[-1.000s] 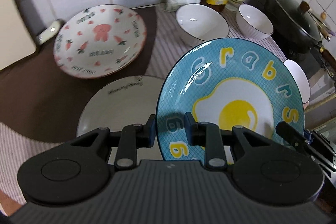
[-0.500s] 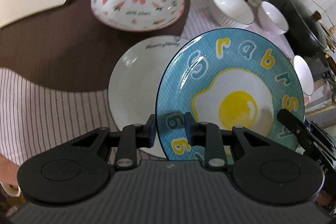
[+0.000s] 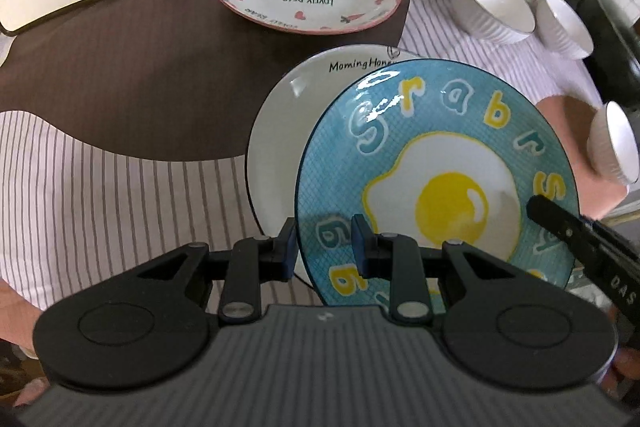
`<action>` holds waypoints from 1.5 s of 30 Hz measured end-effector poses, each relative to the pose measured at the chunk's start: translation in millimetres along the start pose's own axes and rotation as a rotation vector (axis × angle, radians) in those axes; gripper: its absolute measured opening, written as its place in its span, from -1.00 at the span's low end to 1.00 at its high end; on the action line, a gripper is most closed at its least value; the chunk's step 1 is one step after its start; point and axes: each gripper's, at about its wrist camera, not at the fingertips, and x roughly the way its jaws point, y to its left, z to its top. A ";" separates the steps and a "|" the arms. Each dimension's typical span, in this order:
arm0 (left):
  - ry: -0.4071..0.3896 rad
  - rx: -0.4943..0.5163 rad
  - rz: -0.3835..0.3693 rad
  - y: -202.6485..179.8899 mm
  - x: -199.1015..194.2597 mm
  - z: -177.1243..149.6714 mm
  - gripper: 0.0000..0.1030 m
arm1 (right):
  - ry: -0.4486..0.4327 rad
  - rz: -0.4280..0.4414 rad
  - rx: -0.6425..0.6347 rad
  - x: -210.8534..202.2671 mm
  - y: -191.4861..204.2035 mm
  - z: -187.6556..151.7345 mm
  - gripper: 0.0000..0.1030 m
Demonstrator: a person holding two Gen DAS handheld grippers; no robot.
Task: Organize plates and bowls
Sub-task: 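Lift the blue egg plate with both tools and carry it over the white plate, then lower the egg plate onto the white plate and open both tools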
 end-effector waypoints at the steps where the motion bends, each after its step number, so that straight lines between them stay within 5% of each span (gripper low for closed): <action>1: 0.002 0.003 0.006 -0.3 0.3 0.0 -0.50 | 0.006 0.001 0.006 2.5 -0.9 -0.2 -0.64; 16: -0.017 0.042 0.081 -7.7 12.3 3.2 -0.50 | 0.064 -0.060 -0.024 23.5 2.2 0.4 -0.63; 31: -0.087 0.154 0.254 -29.0 18.1 0.6 -0.52 | 0.076 -0.094 -0.215 41.6 17.6 3.5 -0.48; 39: -0.188 0.195 0.362 -39.4 17.0 -6.1 -0.46 | 0.046 -0.081 -0.279 46.1 15.8 -2.4 -0.43; 45: -0.236 0.150 0.272 -28.0 -1.9 -9.6 -0.46 | 0.016 -0.061 -0.309 36.8 17.5 -0.7 -0.43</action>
